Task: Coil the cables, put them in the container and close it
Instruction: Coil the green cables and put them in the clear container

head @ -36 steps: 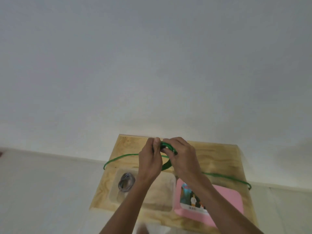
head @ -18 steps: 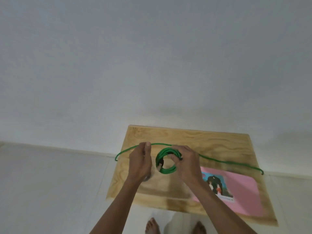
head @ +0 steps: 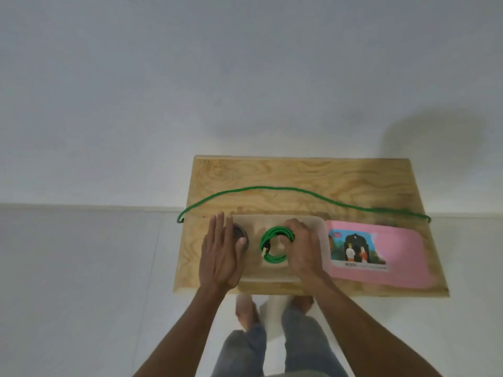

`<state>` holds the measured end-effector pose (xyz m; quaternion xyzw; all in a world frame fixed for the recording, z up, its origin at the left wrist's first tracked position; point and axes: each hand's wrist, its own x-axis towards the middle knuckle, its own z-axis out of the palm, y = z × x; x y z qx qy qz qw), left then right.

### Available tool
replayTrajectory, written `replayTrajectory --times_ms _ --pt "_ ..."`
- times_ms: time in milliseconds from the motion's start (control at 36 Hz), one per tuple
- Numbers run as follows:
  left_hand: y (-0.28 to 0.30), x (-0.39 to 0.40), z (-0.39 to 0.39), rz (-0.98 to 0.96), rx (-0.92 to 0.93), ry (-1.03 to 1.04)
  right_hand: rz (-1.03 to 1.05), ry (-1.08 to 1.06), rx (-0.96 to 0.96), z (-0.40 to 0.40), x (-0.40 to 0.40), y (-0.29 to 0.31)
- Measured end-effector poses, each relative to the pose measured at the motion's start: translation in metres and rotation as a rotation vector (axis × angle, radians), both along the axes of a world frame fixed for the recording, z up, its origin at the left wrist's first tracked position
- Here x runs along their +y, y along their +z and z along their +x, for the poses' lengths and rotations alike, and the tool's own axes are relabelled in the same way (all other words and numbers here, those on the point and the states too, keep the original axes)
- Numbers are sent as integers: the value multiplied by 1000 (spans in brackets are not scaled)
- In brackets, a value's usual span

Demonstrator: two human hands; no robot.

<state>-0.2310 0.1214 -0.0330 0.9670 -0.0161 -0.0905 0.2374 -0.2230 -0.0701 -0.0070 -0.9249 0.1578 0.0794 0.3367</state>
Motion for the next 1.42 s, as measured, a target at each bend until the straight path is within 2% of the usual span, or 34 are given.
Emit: replayTrajectory --times_ms 361,472,667,833,1083,1194,1306,1417 --pt "-9 1 -2 35 -29 -13 31 -108 54 14 26 -21" --pt "-10 0 -2 50 -43 -19 56 -146 8 13 31 -22" --pt "-9 -1 -2 44 -41 -9 150 -133 15 6 35 -19" --pt "-7 0 -2 33 -27 -14 84 -81 79 2 34 -11" --pt "6 2 -1 8 33 3 176 -145 -103 3 19 10" --pt "21 -7 23 2 -2 39 156 -126 -179 28 -6 25" --pt "27 -20 67 12 -82 41 99 -119 -171 62 -39 27" --pt "34 -38 112 82 4 -8 2 -69 -36 93 -74 7"
